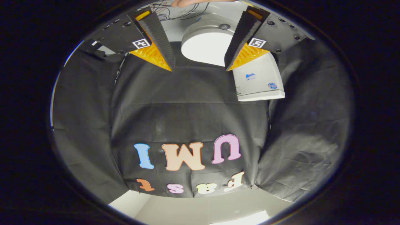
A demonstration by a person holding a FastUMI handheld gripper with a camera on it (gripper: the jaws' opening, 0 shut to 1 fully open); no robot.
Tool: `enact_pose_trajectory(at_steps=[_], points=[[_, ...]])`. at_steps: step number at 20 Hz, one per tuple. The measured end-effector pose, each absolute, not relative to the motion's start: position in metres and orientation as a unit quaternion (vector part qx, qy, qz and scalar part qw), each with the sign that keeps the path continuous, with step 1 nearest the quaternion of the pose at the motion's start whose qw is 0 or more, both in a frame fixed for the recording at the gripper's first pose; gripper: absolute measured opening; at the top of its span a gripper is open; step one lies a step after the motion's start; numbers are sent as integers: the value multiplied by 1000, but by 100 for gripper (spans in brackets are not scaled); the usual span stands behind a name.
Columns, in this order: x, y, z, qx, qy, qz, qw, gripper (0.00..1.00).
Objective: Open the toilet lid.
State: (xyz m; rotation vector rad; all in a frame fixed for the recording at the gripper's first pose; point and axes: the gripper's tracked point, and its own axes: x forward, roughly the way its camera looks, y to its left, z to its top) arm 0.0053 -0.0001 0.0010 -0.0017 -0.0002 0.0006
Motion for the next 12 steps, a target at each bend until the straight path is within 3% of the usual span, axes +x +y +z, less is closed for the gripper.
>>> enact_pose_trajectory(at_steps=[12], points=[[86, 13, -21, 8, 23, 18, 1000, 98]])
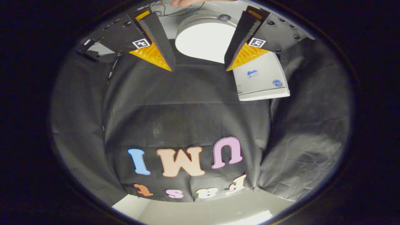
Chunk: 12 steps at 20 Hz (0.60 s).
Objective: Open the toilet lid.
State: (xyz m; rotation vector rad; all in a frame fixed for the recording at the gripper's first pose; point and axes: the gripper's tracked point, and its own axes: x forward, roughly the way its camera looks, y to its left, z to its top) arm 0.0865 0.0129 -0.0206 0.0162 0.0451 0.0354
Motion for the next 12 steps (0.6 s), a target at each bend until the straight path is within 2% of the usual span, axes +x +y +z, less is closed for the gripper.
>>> enact_pose_trajectory(at_steps=[4, 12], points=[[109, 29, -40, 23, 21, 23, 999, 98], [130, 38, -153, 193, 62, -26, 979, 99]])
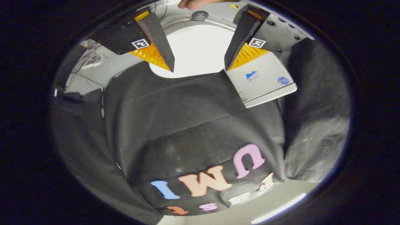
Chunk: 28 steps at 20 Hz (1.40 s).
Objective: Open the toilet lid.
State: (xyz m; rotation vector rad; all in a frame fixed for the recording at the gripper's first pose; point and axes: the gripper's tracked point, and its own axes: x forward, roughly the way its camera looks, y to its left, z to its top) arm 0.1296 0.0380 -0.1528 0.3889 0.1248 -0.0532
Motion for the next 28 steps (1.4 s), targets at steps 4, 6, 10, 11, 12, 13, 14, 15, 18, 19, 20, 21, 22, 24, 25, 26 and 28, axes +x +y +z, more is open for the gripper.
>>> enact_pose_trajectory(at_steps=[4, 6, 10, 11, 12, 13, 14, 15, 18, 19, 20, 21, 22, 24, 25, 26, 28], points=[[128, 55, -211, 260, 129, -30, 957, 99], [127, 71, -230, 323, 157, -22, 933, 97], [111, 68, -242, 447, 136, -49, 883, 93], [104, 64, -250, 462, 139, -67, 873, 91], [100, 63, -257, 483, 138, -83, 861, 90], [95, 66, -258, 513, 132, -98, 843, 90], [93, 71, -268, 538, 140, -107, 824, 90], [90, 77, -284, 558, 156, -114, 807, 89], [91, 96, -316, 584, 199, -118, 778, 90], [97, 102, -315, 589, 205, -106, 775, 77], [96, 106, -315, 582, 215, -99, 778, 64], [99, 105, -322, 574, 218, -110, 781, 50], [101, 107, -335, 570, 240, -123, 776, 42], [97, 111, -331, 595, 243, -113, 758, 27], [97, 107, -326, 606, 242, -112, 750, 19], [111, 107, -336, 604, 238, -124, 750, 16], [109, 106, -337, 592, 247, -154, 752, 9]])
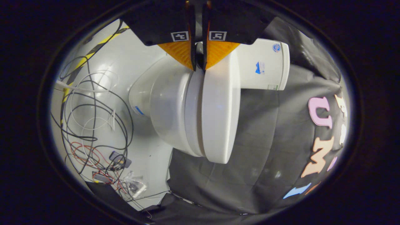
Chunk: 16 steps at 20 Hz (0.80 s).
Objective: Open the toilet lid.
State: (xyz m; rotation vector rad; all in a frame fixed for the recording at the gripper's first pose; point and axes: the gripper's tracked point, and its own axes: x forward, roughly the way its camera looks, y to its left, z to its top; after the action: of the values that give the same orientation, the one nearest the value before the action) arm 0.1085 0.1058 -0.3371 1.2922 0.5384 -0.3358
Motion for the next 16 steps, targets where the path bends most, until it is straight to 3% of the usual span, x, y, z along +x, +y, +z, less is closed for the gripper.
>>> enact_pose_trajectory(at_steps=[4, 8, 16], points=[[107, 101, -325, 527, 251, -196, 788, 7], [121, 99, -283, 532, 198, -187, 802, 2], [126, 115, -206, 462, 148, -147, 862, 2]])
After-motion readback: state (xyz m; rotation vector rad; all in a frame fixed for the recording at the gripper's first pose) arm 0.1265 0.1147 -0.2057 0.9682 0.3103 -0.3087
